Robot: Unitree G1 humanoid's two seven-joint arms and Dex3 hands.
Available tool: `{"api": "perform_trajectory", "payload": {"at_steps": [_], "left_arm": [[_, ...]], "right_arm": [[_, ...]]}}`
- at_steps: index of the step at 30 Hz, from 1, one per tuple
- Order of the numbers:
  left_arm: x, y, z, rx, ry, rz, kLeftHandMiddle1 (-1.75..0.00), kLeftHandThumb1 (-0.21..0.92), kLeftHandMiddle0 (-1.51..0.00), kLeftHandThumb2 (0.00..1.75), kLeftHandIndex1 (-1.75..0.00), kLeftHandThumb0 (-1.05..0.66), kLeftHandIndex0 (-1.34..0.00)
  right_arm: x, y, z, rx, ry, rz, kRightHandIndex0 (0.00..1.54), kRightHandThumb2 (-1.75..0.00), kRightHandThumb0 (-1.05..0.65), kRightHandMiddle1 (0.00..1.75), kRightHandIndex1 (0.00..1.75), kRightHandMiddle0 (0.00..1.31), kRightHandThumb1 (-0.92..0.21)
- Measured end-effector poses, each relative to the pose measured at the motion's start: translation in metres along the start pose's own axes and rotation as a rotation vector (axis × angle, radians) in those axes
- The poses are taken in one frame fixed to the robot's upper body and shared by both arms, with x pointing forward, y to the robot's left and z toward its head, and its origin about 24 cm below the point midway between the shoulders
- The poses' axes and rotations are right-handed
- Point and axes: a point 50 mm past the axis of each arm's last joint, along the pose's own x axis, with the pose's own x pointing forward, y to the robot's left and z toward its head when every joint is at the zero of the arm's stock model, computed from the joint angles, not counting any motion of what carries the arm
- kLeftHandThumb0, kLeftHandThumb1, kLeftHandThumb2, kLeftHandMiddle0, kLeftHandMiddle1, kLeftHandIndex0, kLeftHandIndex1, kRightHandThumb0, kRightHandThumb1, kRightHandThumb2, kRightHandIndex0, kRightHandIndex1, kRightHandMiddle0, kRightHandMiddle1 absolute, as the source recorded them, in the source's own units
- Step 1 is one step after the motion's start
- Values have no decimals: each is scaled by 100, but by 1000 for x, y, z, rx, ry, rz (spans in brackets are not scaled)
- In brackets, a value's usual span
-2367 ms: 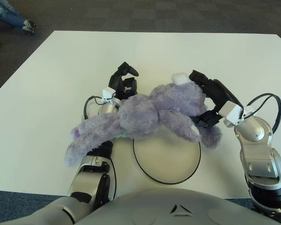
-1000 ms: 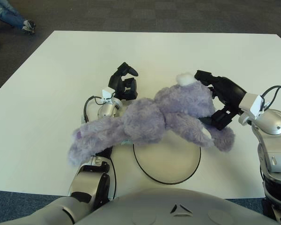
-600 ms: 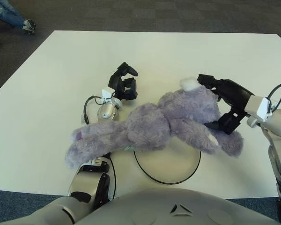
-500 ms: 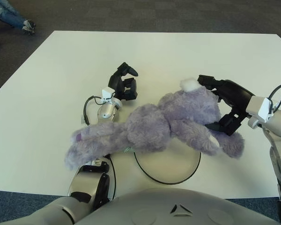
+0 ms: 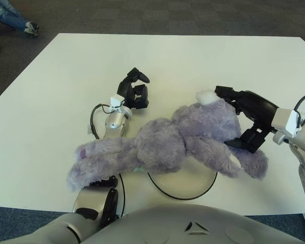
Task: Put the doll into the plate.
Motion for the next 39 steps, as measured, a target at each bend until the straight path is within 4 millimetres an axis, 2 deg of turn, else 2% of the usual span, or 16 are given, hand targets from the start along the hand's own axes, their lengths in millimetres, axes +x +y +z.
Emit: {"api": "perform_trajectory", "payload": {"at_steps": [10,21,27,36,39], "left_arm": [[0,0,0,0,0,-1,-175,40,-120,121,-175,-45,-55],[0,-1,0,13,0,-3,-175,44,-117,116,-175,-44,-52],[0,-1,0,16,-5,-4,-175,44,-116,116,-175,-44,-51],[0,-2,0,18,-8,-6,-175,44,-116,116,-175,-44,-51],[0,-3,0,18,-8,-7,-175,43,-117,117,-175,-44,-52]], "right_arm": [[-2,1,1,8,2,33,56,-120,-1,160,150,69,-31],[-2,5,1,65,-12,89,62,-133,-1,155,170,62,-23],[-2,5,2,64,-20,99,65,-136,-1,150,174,63,-21],[-3,5,2,24,-30,130,65,-135,-1,153,173,62,-22],[-3,5,1,14,-32,135,60,-120,-1,157,159,59,-32]]}}
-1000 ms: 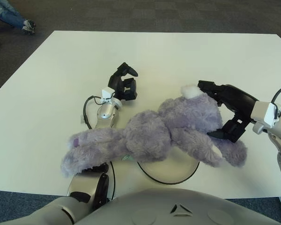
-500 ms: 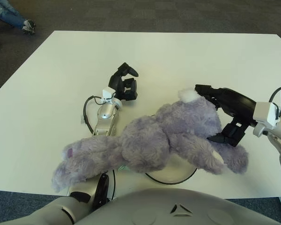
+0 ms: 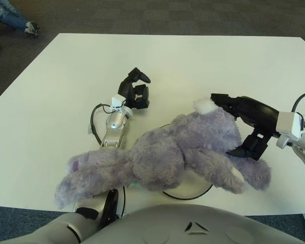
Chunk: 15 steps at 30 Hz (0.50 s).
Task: Put the doll into the plate.
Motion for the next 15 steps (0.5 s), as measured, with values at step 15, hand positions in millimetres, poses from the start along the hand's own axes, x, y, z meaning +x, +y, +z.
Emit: {"api": "perform_trajectory", "payload": {"at_steps": [15], "left_arm": [[0,-3,-1,1,7,-7,-175,41,-118,120,-175,-45,-54]], "right_arm": [[-1,0,-4,-18,-1,57,30,-78,-53,143,107,19,-57]]}}
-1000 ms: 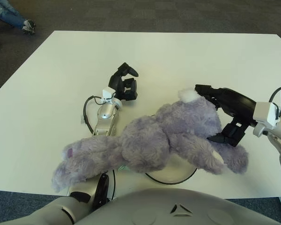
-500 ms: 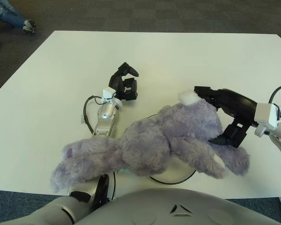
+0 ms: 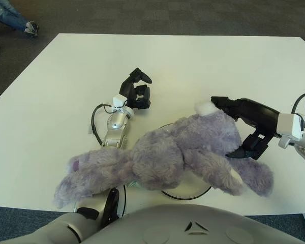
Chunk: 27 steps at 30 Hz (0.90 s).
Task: Put the doll into the plate.
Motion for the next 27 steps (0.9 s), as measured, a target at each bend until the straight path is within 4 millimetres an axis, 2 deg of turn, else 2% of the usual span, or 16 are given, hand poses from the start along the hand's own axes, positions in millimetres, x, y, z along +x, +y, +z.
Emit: {"api": "perform_trajectory", "payload": {"at_steps": [2,5,7,19,27], "left_arm": [[0,0,0,-1,3,0,-175,41,-118,120,-175,-45,-54],[0,-1,0,-3,6,0,-175,41,-119,120,-175,-45,-54],[0,-1,-1,-4,8,0,-175,41,-119,121,-175,-45,-54],[0,-2,-2,-13,21,0,-175,40,-119,121,-175,-45,-54],[1,-3,-1,-16,20,0,-175,40,-119,121,-175,-45,-55]], "right_arm": [[0,0,0,-6,-11,12,27,-83,-61,137,101,11,-53],[-1,-2,-1,-40,-31,42,20,-75,-73,120,79,3,-57],[-2,-3,-1,-64,-40,62,18,-73,-76,114,74,1,-59],[-6,-8,-5,-106,-44,137,7,-60,-87,89,52,0,-64],[-8,-9,-6,-66,-60,177,2,-60,-86,81,42,0,-58]]}}
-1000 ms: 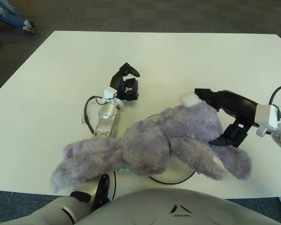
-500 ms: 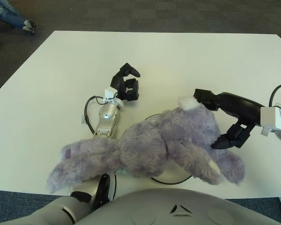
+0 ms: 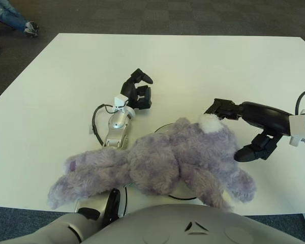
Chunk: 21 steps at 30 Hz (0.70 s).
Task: Put the doll into the plate.
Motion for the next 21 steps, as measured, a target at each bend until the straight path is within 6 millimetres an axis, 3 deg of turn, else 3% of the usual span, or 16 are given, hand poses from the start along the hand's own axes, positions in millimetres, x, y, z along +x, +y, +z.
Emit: {"api": "perform_trajectory", "payload": {"at_steps": [16,21], "left_arm": [[0,-1,0,-2,-3,-1,-175,39,-119,122,-175,-46,-55],[0,-1,0,1,-3,-2,-175,39,-119,122,-175,-46,-56]], "right_arm": [[-9,-9,-5,43,-45,-28,2,-68,-83,72,28,0,-48],[-16,-17,-12,58,-66,-46,5,-78,-75,72,25,0,-38]]}}
